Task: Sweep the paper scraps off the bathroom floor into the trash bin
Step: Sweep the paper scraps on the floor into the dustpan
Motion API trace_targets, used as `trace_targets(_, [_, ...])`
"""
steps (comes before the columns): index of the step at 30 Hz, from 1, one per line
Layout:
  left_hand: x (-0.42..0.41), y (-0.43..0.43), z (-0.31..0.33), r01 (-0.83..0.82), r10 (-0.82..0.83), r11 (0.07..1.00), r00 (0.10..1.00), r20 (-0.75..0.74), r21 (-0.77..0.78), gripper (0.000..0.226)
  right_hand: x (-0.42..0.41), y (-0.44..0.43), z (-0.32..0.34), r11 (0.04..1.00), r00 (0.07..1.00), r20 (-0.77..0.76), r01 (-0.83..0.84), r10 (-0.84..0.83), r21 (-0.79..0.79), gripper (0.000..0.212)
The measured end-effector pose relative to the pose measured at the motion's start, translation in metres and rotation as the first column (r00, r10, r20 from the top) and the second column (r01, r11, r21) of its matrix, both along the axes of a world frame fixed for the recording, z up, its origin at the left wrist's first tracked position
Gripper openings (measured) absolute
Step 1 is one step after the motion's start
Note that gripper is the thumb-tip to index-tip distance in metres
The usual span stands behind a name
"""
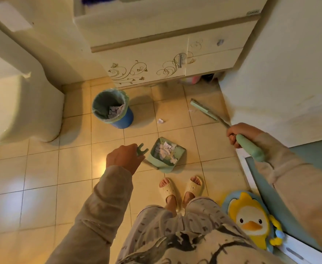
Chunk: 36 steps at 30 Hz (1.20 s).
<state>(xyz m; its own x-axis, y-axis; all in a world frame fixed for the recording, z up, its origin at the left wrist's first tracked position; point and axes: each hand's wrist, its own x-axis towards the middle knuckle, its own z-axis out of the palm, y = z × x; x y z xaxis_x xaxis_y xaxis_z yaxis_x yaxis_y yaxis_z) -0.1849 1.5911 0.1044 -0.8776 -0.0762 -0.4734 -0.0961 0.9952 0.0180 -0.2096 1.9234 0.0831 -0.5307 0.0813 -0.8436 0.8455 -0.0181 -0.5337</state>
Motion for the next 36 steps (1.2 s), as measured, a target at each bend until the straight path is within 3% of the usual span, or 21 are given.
trace_targets(4, [0.004, -0.006, -0.004, -0.042, 0.042, 0.999, 0.999, 0.003, -0.008, 0.031, -0.004, -0.026, -0.003, 0.984, 0.99, 0.042, -0.14, 0.136, 0.112, 0.027])
trace_targets(9, [0.0, 0.0, -0.005, 0.002, -0.003, 1.0, 1.0, -0.011, -0.022, 0.031, 0.021, -0.048, 0.003, 0.925, 0.928, 0.105, -0.367, 0.358, 0.097, 0.023])
trace_targets(10, [-0.002, 0.0, -0.006, 0.01, -0.01, 1.0, 1.0, -0.015, -0.028, 0.031, 0.025, -0.055, 0.001, 0.882, 0.885, 0.18, -0.454, 0.429, 0.127, 0.029])
trace_targets(12, [-0.005, 0.0, -0.006, 0.008, -0.009, 1.0, 1.0, -0.017, -0.022, 0.031, 0.032, -0.068, 0.002, 0.686, 0.707, 0.354, -0.698, 0.612, 0.207, 0.039])
trace_targets(14, [-0.009, -0.003, -0.005, 0.0, 0.0, 1.0, 1.0, -0.018, -0.012, 0.031, 0.039, -0.072, 0.003, 0.54, 0.58, 0.438, -0.811, 0.687, 0.226, 0.048])
trace_targets(16, [-0.012, -0.007, -0.005, -0.008, 0.008, 1.0, 1.0, -0.023, -0.006, 0.031, 0.048, -0.071, 0.004, 0.474, 0.499, 0.485, -0.861, 0.718, 0.185, 0.065])
trace_targets(18, [-0.013, -0.01, -0.005, -0.008, 0.008, 1.0, 1.0, -0.027, -0.001, 0.032, 0.053, -0.065, 0.006, 0.532, 0.527, 0.47, -0.836, 0.709, 0.135, 0.061])
trace_targets(22, [-0.014, -0.013, -0.005, -0.012, 0.012, 1.0, 0.999, -0.033, 0.003, 0.032, 0.057, -0.034, 0.014, 0.759, 0.707, 0.42, -0.648, 0.57, 0.062, 0.063])
trace_targets(25, [-0.012, -0.015, -0.005, -0.007, 0.006, 1.0, 0.999, -0.046, -0.023, 0.031, 0.055, -0.025, 0.022, 0.831, 0.766, 0.414, -0.555, 0.492, 0.039, 0.049])
trace_targets(31, [-0.005, -0.022, 0.0, -0.001, -0.001, 0.998, 1.0, -0.032, -0.058, 0.032, 0.02, -0.06, 0.03, 0.776, 0.76, 0.346, -0.618, 0.55, 0.125, 0.038])
trace_targets(36, [0.009, -0.036, 0.004, -0.117, 0.116, 0.992, 0.993, -0.034, -0.045, 0.031, -0.029, -0.096, 0.029, 0.671, 0.71, 0.286, -0.703, 0.643, 0.236, 0.028])
